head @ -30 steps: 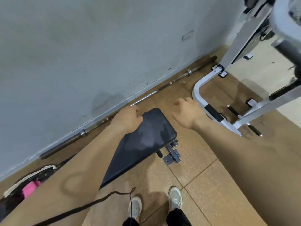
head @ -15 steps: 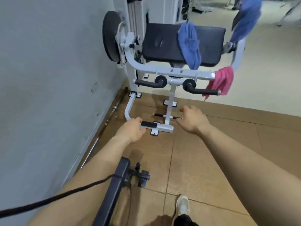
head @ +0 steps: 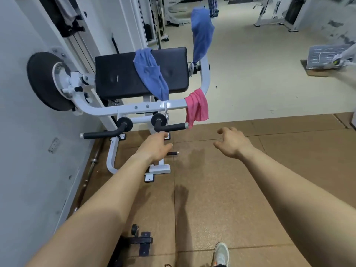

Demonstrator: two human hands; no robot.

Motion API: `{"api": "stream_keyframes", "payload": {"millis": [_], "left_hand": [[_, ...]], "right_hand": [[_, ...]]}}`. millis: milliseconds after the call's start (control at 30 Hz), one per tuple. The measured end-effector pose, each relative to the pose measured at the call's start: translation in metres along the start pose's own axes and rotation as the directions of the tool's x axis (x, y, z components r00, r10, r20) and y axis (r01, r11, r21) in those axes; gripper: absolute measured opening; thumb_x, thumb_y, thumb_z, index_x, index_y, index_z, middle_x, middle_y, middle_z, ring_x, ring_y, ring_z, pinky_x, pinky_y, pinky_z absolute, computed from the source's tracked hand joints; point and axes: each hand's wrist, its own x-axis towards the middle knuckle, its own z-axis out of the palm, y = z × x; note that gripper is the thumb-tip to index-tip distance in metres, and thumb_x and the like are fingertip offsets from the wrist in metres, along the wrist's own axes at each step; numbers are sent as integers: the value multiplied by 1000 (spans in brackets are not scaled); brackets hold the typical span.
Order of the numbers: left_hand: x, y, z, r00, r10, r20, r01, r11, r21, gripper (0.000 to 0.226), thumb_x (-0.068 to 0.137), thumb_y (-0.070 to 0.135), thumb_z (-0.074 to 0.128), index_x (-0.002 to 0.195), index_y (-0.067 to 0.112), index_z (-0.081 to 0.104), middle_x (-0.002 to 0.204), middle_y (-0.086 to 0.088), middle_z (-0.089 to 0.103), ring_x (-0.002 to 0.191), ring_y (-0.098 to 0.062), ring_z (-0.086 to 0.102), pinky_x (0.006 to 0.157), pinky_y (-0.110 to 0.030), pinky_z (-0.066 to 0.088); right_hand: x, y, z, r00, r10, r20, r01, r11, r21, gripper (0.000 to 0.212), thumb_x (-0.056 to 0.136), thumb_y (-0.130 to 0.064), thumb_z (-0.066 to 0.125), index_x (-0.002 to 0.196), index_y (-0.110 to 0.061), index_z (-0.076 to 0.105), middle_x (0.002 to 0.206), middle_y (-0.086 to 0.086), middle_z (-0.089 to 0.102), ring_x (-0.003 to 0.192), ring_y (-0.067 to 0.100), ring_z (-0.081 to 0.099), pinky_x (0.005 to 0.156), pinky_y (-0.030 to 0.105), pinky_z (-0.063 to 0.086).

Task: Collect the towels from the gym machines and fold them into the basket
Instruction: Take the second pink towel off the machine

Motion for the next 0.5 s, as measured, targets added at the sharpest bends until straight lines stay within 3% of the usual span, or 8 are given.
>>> {"api": "stream_keyframes", "payload": {"millis": [267, 500], "left_hand": [[99, 85, -3, 989, 32, -141, -46, 994, -99, 42, 95, 31, 59, 135, 17, 55, 133, -2, 59, 119, -20, 58, 98, -37, 48], [206, 86, -6, 989, -29, -146, 12, 993, -120, 41, 94, 28, 59, 133, 15, 57, 132, -6, 61, 118, -23, 57, 102, -38, 46]], "right_hand": [[100, 65, -62, 1000, -16, 26, 16, 1000, -5, 58, 89, -37, 53, 144, -19, 45, 145, 12, 47, 132, 34, 44, 104, 48, 43], [201, 62, -80, 997, -48, 57, 50, 998, -25, 58, 91, -36, 52, 145, -18, 44, 145, 13, 45, 130, 34, 47, 103, 47, 44]]}}
